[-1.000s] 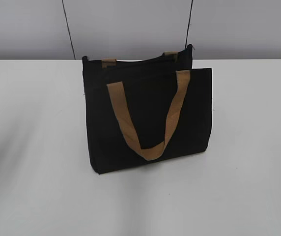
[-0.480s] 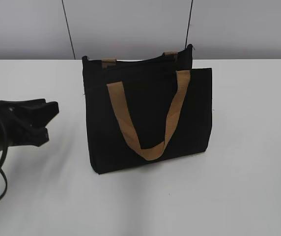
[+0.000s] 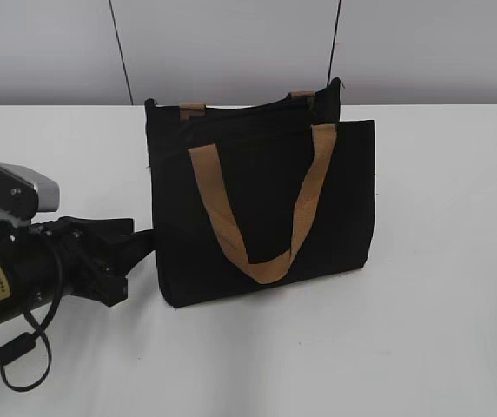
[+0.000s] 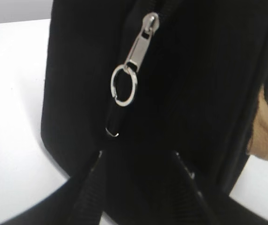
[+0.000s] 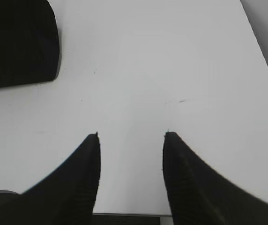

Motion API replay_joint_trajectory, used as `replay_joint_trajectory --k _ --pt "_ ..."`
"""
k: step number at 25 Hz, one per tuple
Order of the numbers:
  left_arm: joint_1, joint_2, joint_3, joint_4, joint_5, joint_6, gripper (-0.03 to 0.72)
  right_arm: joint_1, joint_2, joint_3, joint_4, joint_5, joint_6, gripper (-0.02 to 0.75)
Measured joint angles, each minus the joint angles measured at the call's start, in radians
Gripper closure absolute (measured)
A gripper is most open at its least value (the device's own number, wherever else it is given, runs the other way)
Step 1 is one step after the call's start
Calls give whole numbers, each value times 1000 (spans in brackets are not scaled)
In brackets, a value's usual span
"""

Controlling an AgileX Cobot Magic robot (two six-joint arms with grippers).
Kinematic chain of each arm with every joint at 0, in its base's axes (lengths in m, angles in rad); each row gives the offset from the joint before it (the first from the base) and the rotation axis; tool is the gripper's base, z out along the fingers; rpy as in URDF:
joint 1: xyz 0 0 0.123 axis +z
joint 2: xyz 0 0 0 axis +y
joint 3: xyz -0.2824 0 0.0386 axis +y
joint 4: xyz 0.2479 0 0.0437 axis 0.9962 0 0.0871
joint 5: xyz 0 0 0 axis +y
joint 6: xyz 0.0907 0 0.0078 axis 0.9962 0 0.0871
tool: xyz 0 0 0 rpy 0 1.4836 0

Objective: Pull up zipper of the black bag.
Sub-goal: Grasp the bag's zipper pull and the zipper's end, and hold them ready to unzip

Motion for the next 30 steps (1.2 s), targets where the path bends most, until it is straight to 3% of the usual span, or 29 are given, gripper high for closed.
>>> replay_joint_trajectory --k 9,18,22,25,28,30 --pt "0 91 -119 10 19 0 283 0 0 0 0 -1 0 391" --pt "0 174 -232 14 55 0 286 0 0 0 0 -1 0 391" --pt "0 189 -266 24 89 0 366 0 0 0 0 -1 0 391" --pt "0 190 -271 32 101 0 473 0 0 0 0 -1 0 391" --pt "0 190 -271 34 146 0 627 0 0 0 0 -1 0 391" --pt "0 190 -271 34 159 0 664 0 0 0 0 -1 0 391"
